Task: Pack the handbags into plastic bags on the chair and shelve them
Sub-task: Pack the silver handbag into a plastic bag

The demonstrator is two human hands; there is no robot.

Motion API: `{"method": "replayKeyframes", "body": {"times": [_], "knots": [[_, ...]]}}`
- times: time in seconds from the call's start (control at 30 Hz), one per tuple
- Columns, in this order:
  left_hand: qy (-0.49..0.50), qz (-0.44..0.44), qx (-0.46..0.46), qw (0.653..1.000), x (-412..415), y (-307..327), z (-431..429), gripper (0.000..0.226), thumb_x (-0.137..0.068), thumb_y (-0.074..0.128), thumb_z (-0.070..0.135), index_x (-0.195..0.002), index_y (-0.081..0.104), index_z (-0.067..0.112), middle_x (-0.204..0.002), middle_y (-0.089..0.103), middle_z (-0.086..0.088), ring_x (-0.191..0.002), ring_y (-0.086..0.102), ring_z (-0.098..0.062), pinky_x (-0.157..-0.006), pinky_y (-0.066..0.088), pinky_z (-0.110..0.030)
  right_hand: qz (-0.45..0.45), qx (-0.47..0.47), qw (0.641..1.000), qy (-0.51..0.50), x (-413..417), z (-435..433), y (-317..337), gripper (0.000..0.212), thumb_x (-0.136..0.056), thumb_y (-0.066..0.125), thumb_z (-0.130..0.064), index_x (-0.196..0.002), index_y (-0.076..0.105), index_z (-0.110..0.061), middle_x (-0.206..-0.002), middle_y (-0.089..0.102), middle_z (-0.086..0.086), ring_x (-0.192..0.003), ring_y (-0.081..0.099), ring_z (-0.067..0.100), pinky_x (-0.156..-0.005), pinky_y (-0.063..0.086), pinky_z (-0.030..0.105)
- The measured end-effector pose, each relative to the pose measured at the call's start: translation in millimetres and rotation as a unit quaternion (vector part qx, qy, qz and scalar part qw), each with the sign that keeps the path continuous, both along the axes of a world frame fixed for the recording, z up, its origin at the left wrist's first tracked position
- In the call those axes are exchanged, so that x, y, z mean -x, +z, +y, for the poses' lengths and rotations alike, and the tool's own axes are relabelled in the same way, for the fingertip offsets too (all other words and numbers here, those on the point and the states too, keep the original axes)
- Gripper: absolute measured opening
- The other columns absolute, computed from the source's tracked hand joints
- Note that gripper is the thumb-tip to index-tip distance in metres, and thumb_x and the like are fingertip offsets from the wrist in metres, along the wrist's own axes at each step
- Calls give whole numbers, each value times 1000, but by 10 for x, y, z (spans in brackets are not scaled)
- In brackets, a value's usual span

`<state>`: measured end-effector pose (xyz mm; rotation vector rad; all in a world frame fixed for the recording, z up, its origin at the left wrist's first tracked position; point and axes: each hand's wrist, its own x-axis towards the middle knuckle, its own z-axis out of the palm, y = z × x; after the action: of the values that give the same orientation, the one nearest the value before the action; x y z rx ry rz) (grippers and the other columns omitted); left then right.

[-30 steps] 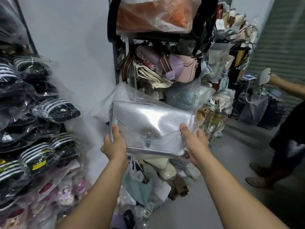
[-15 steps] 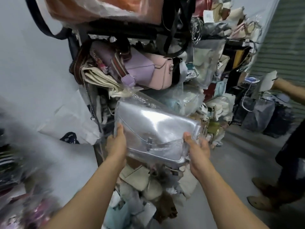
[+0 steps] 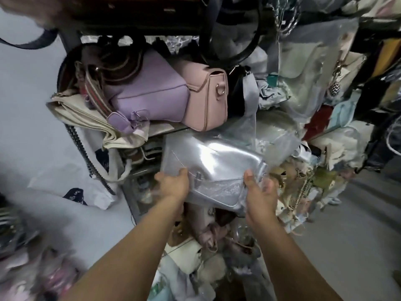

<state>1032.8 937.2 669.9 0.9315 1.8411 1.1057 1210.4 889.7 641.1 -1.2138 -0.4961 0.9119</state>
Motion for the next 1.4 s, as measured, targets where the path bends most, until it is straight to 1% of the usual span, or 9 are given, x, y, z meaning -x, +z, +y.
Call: {"method": "replayKeyframes", "body": {"times": [0.13, 0.27, 0.4, 0.67, 0.77, 0.93, 1.2, 1.3, 1.4], "knots": [[-51, -51, -45, 996, -291, -32, 224, 71, -67, 70, 69, -118, 50, 24, -111, 67, 0, -104, 66, -26, -99, 52, -41, 25, -4, 1000, -11, 89, 302, -1, 36, -91, 71, -37, -116, 49, -25, -113, 58, -6, -105, 56, 17, -87, 45, 34], [-145, -68, -71, 984, -578, -85, 385, 96, -77, 73, 63, -154, 26, 28, -147, 43, 7, -129, 48, -15, -106, 41, -30, -18, -11, 1000, 3, 125, 521, -41, 40, -92, 72, -32, -122, 51, -15, -118, 61, 10, -92, 59, 8, -79, 52, 32], [-132, -61, -75, 987, -623, -230, 691, 113, -67, 71, 76, -156, 14, 34, -158, 37, -1, -137, 45, -23, -112, 42, -40, -161, -38, 985, 38, 134, 696, -237, 32, -86, 78, -30, -88, 46, -29, -85, 59, -5, -75, 59, 10, -71, 56, 39], [-142, 13, -101, 985, -672, -365, 993, 107, -80, 65, 69, -159, 12, 21, -166, 17, -4, -150, 25, -22, -121, 28, -37, -168, -54, 983, 41, 136, 881, -290, 31, -87, 77, -20, -87, 46, -21, -79, 61, -2, -64, 60, 3, -65, 52, 29], [-159, 21, -77, 984, -628, -315, 976, 111, -76, 64, 75, -160, 10, 25, -167, 13, -2, -150, 24, -23, -120, 30, -38, -172, -35, 981, 86, 52, 809, -248, 35, -83, 81, -25, -93, 48, -20, -86, 63, -2, -77, 65, 10, -70, 55, 33], [-119, 48, -39, 991, -551, -262, 948, 134, -35, 55, 103, -149, 35, 35, -151, 45, 0, -134, 49, -25, -110, 43, -41, -182, 10, 979, 94, -92, 550, -101, 64, -79, 84, -33, -131, 47, -24, -127, 52, -7, -118, 51, 10, -96, 42, 25], [-175, 132, -119, 968, -506, -45, 354, 76, -75, 49, 78, -131, 57, 26, -132, 59, -2, -120, 58, -20, -106, 46, -41, -362, -116, 925, 22, -217, 228, 246, 19, -86, 74, -33, -103, 66, -29, -101, 66, -9, -96, 60, 4, -85, 51, 25], [-220, 231, -200, 926, -384, 161, -82, 37, -93, 62, 39, -124, 65, 19, -127, 58, -1, -118, 56, -15, -105, 43, -30, -410, -143, 898, 68, -152, 155, 437, 26, -87, 71, -38, -112, 66, -31, -108, 65, -14, -103, 59, 3, -92, 49, 25], [-237, 293, -249, 892, -55, 260, -454, 22, -94, 63, 28, -112, 72, 19, -116, 64, 2, -110, 60, -12, -96, 44, -19, -451, -156, 873, 98, 46, 53, 544, 35, -87, 70, -42, -120, 65, -31, -117, 64, -13, -111, 58, 8, -98, 50, 34]]}}
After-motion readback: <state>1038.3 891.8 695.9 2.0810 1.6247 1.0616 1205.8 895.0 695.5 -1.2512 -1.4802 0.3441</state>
